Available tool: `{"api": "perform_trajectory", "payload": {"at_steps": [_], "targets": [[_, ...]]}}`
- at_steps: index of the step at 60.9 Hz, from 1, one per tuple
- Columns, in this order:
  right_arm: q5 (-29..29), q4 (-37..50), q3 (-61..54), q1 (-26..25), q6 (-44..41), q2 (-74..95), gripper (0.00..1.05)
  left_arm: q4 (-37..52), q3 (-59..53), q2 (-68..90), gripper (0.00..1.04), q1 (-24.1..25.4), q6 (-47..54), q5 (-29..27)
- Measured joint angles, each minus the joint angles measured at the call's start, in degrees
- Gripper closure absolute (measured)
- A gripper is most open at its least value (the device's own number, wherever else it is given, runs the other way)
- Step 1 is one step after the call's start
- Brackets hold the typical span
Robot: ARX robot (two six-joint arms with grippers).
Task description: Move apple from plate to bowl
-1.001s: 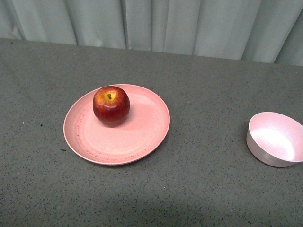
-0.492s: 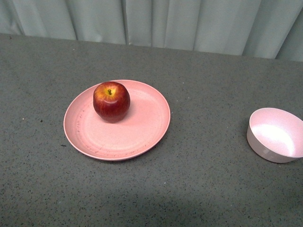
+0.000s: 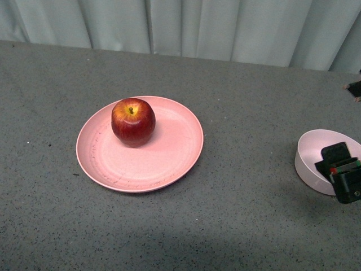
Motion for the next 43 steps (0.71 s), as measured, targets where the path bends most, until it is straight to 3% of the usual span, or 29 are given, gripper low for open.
{"api": "perform_trajectory", "payload": {"at_steps": [21, 43], "targets": [[-0.4, -6.3, 9.5, 0.4, -2.1, 11.4, 0.1, 0.0, 0.0, 0.0, 0.07, 0.0, 0.0, 0.0], [-0.4, -9.0, 11.7, 1.1, -2.4, 14.8, 0.67, 0.0, 0.0, 0.0, 0.07, 0.0, 0.0, 0.0]]}}
